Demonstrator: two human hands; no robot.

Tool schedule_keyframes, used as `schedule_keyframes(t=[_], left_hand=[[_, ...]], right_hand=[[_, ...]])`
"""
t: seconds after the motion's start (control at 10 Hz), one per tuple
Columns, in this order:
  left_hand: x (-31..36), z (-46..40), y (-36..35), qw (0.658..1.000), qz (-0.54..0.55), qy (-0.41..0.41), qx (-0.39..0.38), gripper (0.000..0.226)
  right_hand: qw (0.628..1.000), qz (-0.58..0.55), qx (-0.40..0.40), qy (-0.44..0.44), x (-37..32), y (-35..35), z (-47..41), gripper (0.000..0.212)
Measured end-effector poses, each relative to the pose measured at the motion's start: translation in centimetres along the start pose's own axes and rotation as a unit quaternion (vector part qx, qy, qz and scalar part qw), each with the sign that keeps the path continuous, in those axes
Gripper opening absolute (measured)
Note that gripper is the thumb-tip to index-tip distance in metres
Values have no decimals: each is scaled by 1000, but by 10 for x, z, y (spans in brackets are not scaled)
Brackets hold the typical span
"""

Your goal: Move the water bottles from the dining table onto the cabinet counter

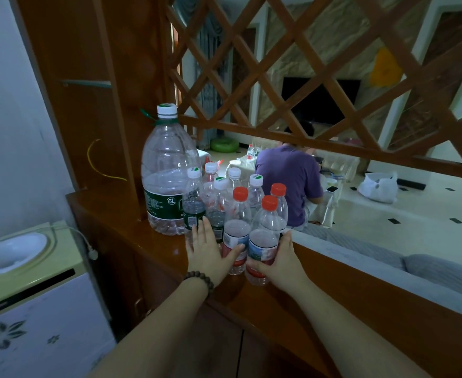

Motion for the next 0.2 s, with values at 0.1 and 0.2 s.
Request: schedule_keyframes(t=[0.1, 0.2], left_hand=[[1, 14, 7, 1000, -4, 9, 5, 110], [0, 32, 13, 999, -26, 7, 38, 98]], right_hand=[[1000, 16, -9, 8, 0, 3, 10, 129], [994, 102, 28, 30, 3, 6, 23, 123]])
Point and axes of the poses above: each hand's wrist, its own z-axis away from the middle knuckle, its own y-axis out of the back of the hand, x = y × z, the point moved 5 cm from there along -z, towards the middle knuckle, and after that the axes turned 2 degrees about -x, right-handed, at the moved point
